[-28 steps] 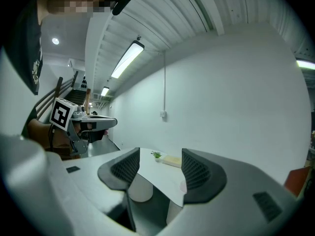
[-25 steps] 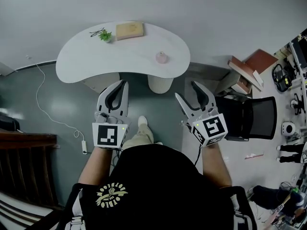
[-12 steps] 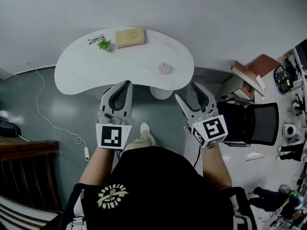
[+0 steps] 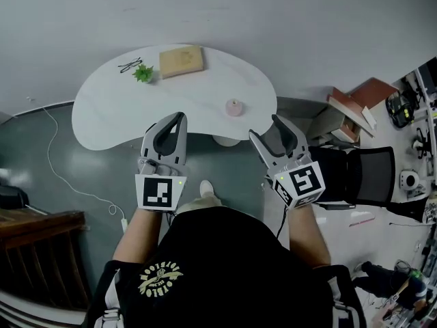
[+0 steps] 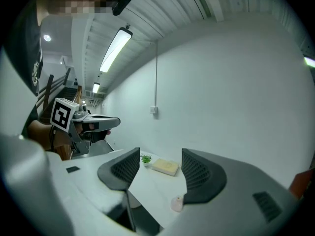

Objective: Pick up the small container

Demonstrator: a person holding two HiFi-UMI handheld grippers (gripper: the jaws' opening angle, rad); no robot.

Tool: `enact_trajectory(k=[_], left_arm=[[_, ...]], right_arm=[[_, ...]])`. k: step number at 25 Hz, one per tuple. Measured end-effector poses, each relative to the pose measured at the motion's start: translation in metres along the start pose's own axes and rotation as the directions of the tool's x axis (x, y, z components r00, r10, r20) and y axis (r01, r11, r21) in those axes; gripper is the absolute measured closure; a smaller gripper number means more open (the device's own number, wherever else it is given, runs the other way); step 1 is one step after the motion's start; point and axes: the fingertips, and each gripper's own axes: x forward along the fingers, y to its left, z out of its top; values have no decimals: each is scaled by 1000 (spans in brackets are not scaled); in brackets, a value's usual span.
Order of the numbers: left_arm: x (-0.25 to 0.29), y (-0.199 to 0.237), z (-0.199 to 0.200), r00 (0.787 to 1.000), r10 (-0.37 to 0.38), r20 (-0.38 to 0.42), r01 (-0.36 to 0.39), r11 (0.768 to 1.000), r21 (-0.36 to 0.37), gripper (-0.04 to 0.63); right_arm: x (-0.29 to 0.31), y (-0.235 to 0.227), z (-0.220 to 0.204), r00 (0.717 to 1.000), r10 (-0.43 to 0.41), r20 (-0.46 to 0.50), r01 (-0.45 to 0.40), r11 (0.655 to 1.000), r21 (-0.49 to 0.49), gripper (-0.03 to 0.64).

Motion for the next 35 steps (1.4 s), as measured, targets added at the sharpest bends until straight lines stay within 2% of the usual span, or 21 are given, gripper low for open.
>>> enact_trajectory(k=[5, 16, 26, 35], left_arm=[[26, 19, -5, 999, -32, 4, 32, 999, -1, 588], [61, 72, -12, 998, -53, 24, 53, 998, -19, 588], [88, 53, -35, 992, -124, -6, 123, 991, -44, 587], [121, 41, -51, 994, -99, -36, 98, 994, -44, 588]], right_arm=[[30, -9, 11, 1000, -16, -2, 16, 1000, -6, 360], [88, -19, 23, 999, -49, -16, 49, 999, -15, 360], [91, -29, 6, 997, -59, -58, 58, 998, -20, 360], [111, -62, -44, 992, -22, -126, 21, 1000, -9, 360]])
